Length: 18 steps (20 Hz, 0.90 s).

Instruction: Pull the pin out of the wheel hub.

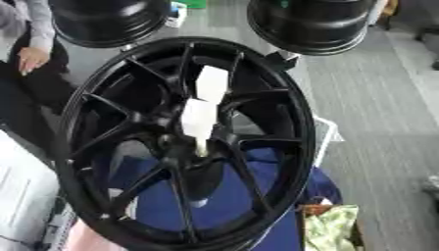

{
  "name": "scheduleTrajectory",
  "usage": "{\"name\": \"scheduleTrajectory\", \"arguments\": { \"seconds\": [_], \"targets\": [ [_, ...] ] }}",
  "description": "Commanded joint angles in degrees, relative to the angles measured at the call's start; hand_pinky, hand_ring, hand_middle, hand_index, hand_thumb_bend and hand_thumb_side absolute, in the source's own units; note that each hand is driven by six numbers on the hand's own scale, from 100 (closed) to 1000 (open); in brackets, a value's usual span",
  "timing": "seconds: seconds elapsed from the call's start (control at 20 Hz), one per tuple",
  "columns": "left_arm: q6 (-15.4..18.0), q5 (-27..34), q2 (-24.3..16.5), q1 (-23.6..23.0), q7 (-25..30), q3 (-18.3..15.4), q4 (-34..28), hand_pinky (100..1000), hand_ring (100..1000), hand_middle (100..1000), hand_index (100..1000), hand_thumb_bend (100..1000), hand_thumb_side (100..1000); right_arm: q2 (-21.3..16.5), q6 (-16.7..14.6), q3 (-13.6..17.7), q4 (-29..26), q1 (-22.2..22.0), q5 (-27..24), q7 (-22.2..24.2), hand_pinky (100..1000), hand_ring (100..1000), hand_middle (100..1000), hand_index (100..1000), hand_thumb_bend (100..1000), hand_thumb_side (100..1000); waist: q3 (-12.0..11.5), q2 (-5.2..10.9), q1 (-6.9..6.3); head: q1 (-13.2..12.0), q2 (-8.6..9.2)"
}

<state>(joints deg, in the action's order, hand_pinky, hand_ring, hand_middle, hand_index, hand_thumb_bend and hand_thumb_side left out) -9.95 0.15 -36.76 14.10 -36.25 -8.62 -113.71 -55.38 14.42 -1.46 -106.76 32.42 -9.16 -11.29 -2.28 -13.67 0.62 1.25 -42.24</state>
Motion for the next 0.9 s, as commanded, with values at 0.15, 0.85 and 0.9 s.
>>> {"name": "scheduleTrajectory", "arguments": {
  "seconds": [0.15, 0.85, 0.9],
  "targets": [
    [0.1, -0.3, -1.7, 0.4, 0.0, -0.7, -0.9, 642, 983, 731, 768, 511, 731, -2.7, 0.2, 1.0, -1.2, 0.4, 0.9, 0.1, 865, 711, 777, 826, 100, 501, 0.0, 0.01, -0.68, 0.2, 0.66],
    [0.0, -0.6, -2.8, 0.3, 0.3, -0.3, -0.9, 641, 984, 732, 767, 512, 731, -11.4, 6.9, -6.3, -4.7, 5.2, 6.2, 15.0, 881, 778, 812, 864, 100, 314, 0.0, -0.53, 0.19, -0.4, 1.01],
    [-0.1, -0.6, -3.0, 0.3, 0.5, -0.2, -0.9, 641, 984, 732, 768, 512, 731, -12.0, 7.8, -7.4, -4.8, 6.2, 7.3, 17.8, 884, 796, 820, 872, 100, 310, 0.0, -0.59, 0.26, -0.5, 1.05]
  ]
}}
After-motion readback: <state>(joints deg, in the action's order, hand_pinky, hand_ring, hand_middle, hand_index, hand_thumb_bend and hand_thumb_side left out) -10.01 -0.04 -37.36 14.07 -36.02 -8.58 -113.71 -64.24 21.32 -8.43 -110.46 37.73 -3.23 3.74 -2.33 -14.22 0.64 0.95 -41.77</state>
